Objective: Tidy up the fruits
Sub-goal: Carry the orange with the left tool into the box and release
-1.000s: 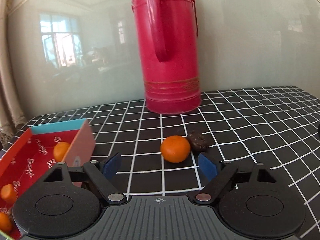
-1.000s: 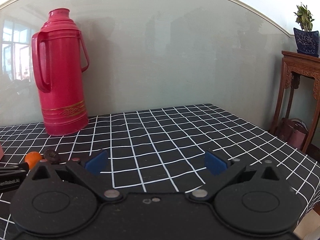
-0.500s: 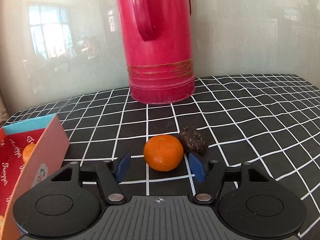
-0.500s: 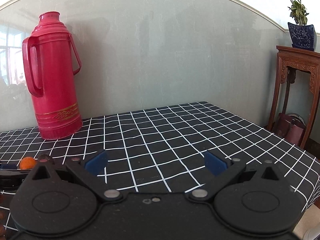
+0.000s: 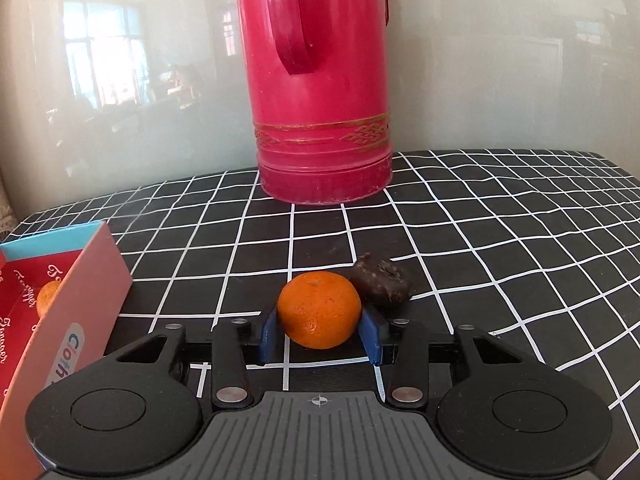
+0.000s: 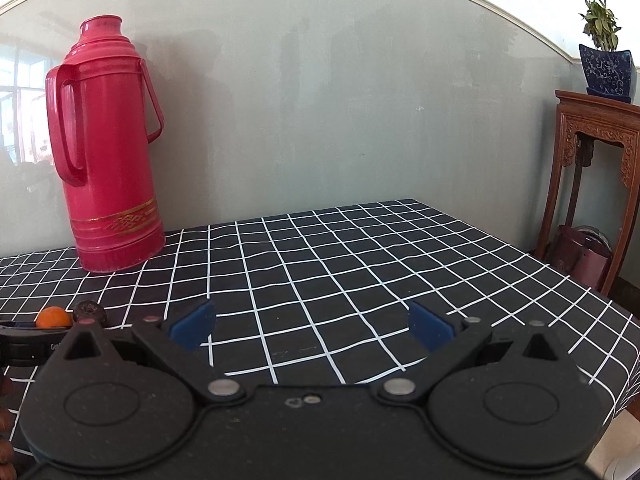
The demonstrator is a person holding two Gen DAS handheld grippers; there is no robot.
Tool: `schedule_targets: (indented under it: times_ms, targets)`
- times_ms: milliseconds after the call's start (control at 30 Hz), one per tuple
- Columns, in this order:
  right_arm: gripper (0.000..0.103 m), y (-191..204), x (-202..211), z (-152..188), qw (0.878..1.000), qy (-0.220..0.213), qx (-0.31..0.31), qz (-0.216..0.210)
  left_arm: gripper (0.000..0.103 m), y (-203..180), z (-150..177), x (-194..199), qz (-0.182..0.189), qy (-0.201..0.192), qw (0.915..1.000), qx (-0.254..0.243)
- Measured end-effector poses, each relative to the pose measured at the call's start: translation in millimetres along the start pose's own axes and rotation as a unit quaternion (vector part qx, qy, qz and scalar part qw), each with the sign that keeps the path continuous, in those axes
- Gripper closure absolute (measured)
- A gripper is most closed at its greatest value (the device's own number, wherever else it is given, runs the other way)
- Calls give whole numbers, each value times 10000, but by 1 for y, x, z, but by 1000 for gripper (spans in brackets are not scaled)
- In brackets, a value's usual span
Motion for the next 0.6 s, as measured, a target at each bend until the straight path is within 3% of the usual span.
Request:
schedule_targets:
  times_ms: [300,600]
  targets:
    - [6,3,2,0,9999,-67,80,-99,60,10,-1,31,-135,-436,9990,-36]
    - [6,27,8,-1,9990,-125,305,-308,60,64,-9,72,-730,-817,9934,354]
Point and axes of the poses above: each gripper's, at about its wrist camera, not at the fingertips, and x roughly against the way its jaws point, y to its left, z to its underside, the point moved 1 cm from there along -x, roughly the way its jaws point, and after that the axes turned 11 degrees about x, right-handed, at the moved point
